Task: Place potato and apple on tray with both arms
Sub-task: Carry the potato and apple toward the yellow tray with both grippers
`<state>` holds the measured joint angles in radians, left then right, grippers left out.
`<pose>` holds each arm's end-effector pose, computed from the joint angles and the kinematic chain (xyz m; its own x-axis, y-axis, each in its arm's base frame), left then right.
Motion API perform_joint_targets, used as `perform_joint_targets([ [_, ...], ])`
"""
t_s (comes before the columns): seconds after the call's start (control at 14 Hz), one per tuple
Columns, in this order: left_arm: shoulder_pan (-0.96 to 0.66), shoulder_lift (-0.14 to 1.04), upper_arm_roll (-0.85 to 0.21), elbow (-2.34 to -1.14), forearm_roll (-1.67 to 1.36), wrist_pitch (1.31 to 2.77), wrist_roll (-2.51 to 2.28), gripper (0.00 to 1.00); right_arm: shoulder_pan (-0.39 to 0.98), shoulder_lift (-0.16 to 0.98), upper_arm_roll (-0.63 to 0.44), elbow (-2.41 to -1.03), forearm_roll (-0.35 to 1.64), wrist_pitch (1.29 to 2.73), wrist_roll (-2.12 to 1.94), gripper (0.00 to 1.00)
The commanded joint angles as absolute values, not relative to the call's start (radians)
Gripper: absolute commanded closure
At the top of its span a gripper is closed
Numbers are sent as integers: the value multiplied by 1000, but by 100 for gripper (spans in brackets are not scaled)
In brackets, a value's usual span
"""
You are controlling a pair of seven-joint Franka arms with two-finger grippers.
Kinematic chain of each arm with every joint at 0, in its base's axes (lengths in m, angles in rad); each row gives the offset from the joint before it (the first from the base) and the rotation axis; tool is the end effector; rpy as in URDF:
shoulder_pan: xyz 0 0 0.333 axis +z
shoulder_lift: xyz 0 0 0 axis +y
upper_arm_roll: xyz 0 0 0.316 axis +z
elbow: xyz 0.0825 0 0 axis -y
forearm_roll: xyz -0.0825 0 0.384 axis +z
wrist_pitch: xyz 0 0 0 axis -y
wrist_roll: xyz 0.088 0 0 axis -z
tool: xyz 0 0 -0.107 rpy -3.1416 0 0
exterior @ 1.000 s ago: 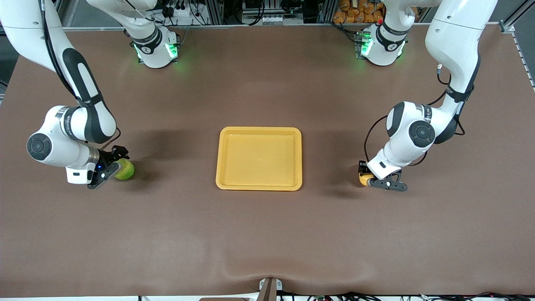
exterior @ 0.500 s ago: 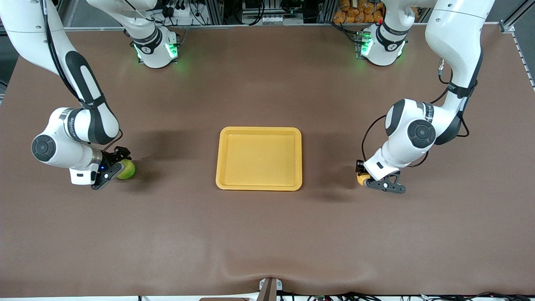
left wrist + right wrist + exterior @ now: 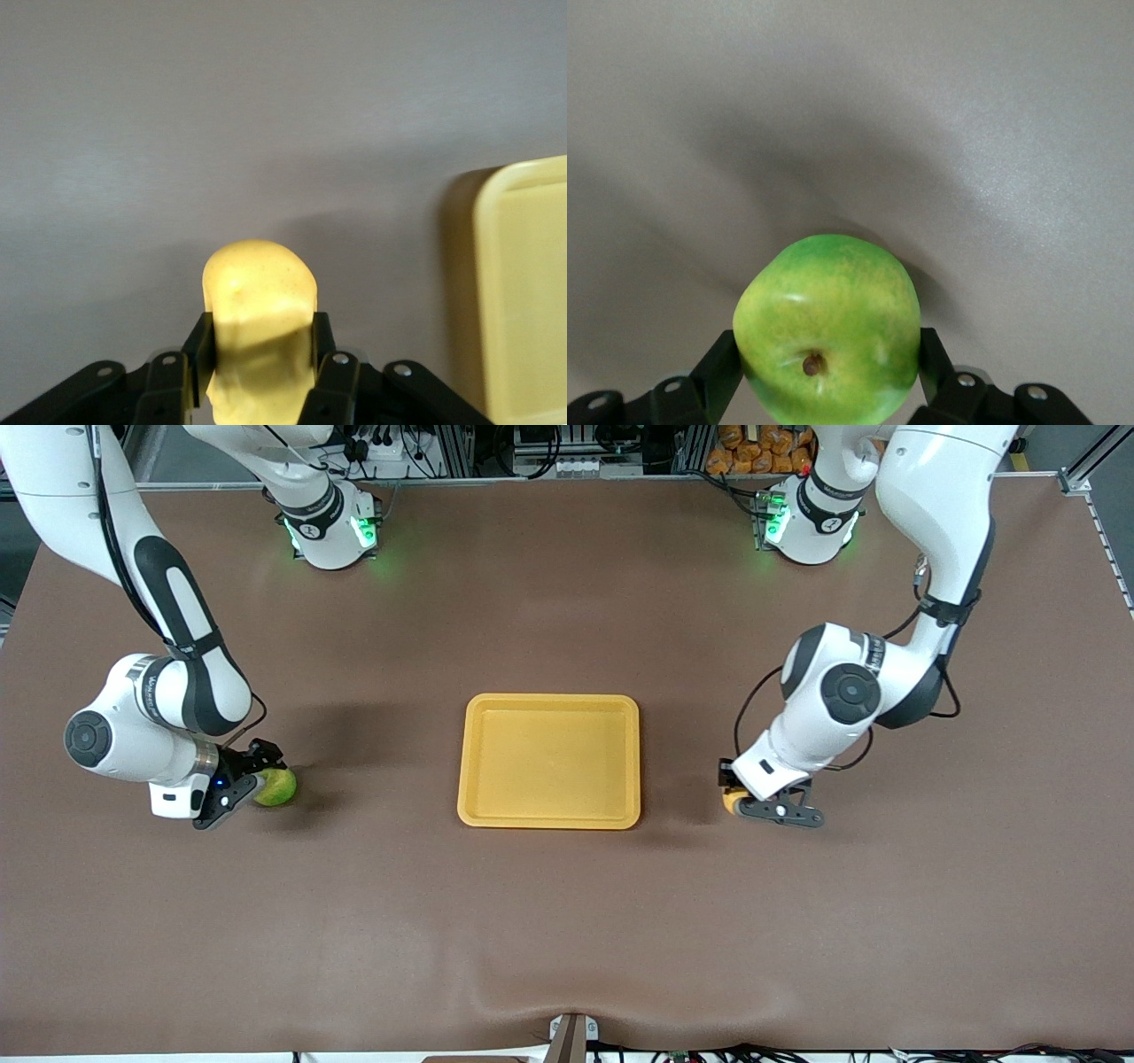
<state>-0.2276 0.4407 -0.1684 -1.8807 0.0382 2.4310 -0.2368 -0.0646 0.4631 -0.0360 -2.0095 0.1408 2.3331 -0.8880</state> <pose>0.5987 -0.2425 0.2889 0.9815 -0.1616 0.1028 -0.1691 -0.9831 0.0695 0.5875 -0.0567 0.2108 0.7718 0.6349 -0.0341 0.6235 -0.7663 -0.1546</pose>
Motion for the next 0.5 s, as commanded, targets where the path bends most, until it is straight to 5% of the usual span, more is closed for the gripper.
perform_joint_targets([
  [0.0,-268,433,-164,-1858,35,2402,-294,92,-69,408,-23,-2006,161,2312,-902,100],
  [0.43,-360,468,-164,-1812,35,2402,-451,94,-64,342,29,-1968,163,2283,-1193,100],
])
